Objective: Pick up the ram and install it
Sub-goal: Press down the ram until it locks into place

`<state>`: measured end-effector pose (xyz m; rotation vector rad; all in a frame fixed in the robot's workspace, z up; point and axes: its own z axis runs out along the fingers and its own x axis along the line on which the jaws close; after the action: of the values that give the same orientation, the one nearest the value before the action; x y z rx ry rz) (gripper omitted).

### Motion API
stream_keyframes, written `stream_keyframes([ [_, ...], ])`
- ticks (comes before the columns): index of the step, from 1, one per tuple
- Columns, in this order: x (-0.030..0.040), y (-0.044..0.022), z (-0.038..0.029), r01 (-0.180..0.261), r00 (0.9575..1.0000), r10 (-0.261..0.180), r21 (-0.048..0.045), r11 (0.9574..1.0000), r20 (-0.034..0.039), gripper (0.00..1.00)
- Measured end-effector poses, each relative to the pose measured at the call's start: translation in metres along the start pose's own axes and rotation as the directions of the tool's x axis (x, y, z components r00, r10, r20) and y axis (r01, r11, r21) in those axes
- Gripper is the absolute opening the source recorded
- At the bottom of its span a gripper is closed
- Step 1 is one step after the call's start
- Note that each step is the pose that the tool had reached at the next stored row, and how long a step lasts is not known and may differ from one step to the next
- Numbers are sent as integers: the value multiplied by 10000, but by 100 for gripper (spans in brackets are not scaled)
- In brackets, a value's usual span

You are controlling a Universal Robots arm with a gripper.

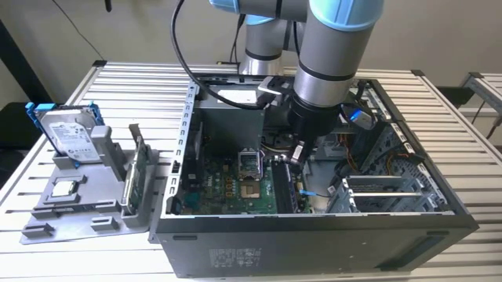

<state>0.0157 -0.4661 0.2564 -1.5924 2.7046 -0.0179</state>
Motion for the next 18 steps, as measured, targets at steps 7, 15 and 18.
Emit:
stream_keyframes([
  [7,0,0,0,609,9981,-609,1,9981,6,11],
  [15,0,0,-1,1350,9908,-1350,4,9908,15,11],
  [18,0,0,-1,1582,9874,-1582,6,9874,17,11],
])
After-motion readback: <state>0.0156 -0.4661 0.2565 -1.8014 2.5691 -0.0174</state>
